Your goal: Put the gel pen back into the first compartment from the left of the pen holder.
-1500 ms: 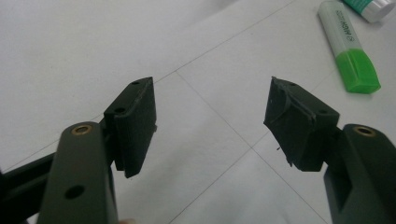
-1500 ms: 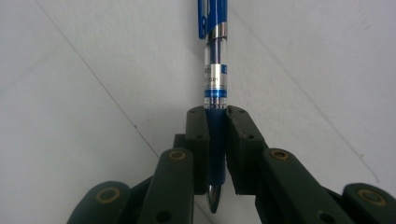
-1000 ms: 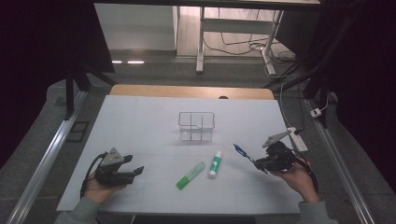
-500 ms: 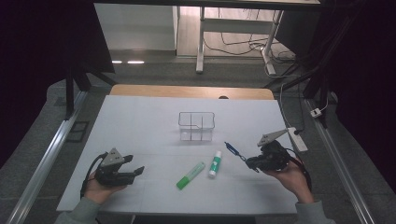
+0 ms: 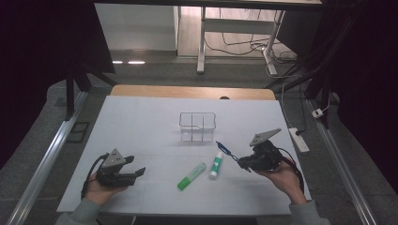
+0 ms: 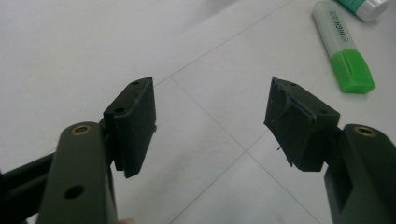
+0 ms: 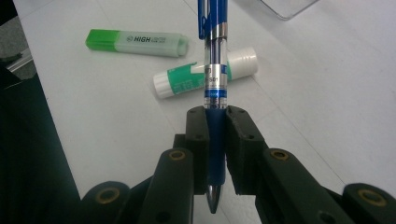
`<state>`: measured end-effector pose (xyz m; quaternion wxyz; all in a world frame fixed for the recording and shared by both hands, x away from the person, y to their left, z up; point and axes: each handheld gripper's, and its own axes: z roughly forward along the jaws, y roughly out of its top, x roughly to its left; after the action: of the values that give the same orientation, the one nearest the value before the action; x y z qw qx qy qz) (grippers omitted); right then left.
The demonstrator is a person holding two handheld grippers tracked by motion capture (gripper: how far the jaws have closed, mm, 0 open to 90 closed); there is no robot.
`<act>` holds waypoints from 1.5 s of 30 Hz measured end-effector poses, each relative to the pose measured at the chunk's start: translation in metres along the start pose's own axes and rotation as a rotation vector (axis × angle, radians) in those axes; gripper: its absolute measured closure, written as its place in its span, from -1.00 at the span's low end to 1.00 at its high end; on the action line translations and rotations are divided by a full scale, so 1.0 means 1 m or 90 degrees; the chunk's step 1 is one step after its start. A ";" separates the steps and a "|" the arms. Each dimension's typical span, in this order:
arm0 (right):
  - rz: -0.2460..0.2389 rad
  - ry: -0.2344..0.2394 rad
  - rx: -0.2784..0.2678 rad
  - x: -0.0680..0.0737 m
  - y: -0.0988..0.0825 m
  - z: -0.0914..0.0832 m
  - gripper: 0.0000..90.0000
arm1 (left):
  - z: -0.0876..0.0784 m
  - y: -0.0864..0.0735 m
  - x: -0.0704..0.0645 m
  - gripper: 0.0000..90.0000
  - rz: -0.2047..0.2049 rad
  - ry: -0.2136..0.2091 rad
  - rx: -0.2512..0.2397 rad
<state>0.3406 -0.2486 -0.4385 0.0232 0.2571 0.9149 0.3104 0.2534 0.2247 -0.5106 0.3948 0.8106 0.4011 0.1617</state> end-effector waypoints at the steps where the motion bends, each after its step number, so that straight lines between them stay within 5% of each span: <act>1: -0.002 0.001 0.000 0.001 0.001 0.001 0.76 | 0.000 0.000 0.000 -0.27 0.000 0.000 0.000; 17: -0.023 0.019 0.002 0.017 0.016 0.019 0.76 | -0.003 0.014 -0.017 -0.28 0.046 -0.007 -0.009; 25: -0.033 0.031 0.006 0.025 0.025 0.029 0.76 | -0.003 0.019 -0.021 -0.28 0.050 -0.015 -0.011; 32: -0.041 0.031 0.012 0.033 0.034 0.039 0.76 | -0.004 0.033 -0.034 -0.25 0.083 -0.044 -0.009; 45: -0.052 0.041 0.025 0.039 0.038 0.050 0.76 | 0.004 0.047 -0.048 -0.26 0.106 -0.066 0.000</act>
<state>0.3346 -0.1766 -0.4523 0.0011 0.2094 0.9309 0.2993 0.2505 0.1684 -0.4741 0.4000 0.8485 0.3116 0.1515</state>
